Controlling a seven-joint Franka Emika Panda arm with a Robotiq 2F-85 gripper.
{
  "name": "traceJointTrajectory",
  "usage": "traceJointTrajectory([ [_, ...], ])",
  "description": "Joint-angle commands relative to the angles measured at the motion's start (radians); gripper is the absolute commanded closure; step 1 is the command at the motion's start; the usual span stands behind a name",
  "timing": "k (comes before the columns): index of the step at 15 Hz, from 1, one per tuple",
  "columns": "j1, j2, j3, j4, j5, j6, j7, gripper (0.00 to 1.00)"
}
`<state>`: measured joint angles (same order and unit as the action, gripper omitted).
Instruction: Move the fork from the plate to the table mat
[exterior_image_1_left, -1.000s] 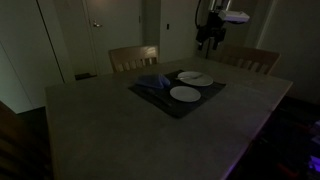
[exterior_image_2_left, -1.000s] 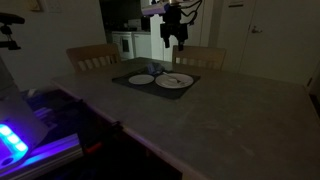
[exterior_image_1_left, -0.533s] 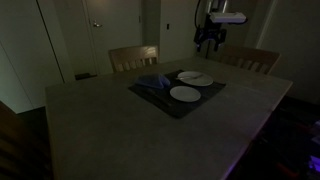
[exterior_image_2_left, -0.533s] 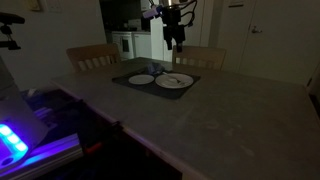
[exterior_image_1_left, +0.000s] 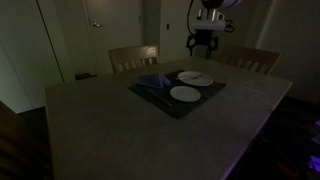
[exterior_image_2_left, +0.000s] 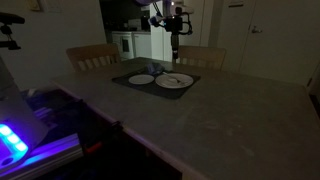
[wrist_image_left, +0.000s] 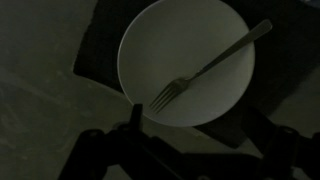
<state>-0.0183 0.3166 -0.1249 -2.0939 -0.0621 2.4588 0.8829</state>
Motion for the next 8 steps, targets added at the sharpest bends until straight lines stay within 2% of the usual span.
traceJointTrajectory([
  [1, 0.015, 0.019, -0.015, 0.017, 0.013, -0.015, 0.044, 0.0],
  [4, 0.019, 0.044, -0.023, 0.044, 0.016, -0.035, 0.1, 0.0],
  [6, 0.056, 0.06, -0.045, 0.048, -0.057, -0.053, 0.165, 0.0],
  [8, 0.066, 0.116, -0.043, 0.079, -0.058, -0.056, 0.225, 0.0],
])
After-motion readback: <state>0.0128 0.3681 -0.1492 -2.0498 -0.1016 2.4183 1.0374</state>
